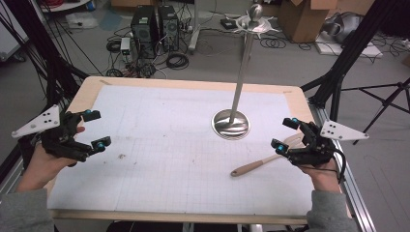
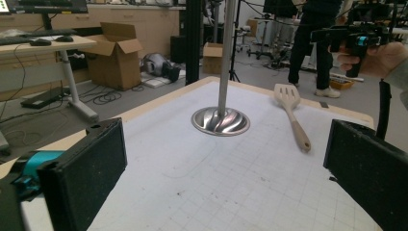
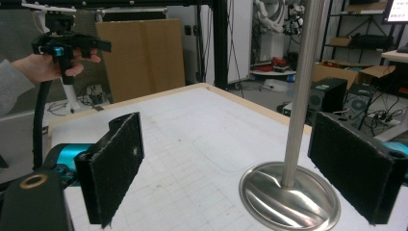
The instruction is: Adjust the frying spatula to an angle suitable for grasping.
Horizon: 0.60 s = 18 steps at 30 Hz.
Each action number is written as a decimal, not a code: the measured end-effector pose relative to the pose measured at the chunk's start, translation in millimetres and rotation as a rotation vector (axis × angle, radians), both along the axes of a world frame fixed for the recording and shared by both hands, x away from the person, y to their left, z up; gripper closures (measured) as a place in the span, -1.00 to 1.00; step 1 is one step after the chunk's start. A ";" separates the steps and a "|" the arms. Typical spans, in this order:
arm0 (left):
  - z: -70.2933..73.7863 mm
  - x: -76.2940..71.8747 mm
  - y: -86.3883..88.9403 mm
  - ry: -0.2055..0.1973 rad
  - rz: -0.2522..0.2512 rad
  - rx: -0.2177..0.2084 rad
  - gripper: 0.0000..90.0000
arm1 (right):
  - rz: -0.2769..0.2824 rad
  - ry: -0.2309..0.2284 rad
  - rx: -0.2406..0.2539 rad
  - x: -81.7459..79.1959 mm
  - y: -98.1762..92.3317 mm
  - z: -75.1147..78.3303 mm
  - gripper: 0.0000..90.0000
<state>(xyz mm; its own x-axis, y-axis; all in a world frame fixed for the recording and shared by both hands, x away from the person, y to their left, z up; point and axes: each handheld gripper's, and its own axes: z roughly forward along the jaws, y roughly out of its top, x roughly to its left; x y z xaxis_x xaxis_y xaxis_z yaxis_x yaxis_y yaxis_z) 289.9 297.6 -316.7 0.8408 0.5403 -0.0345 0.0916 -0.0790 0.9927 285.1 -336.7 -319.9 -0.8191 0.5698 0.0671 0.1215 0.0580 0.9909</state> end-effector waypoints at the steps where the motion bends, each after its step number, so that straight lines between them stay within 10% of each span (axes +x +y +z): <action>1: 0.0 0.0 0.0 0.000 0.000 0.000 -0.96 | 0.002 0.006 -0.001 0.5 -0.1 -0.4 -0.74; 18: -3.6 -0.5 2.8 0.017 0.018 -0.003 -0.96 | 0.059 0.067 -0.024 10.5 6.3 -9.3 -0.45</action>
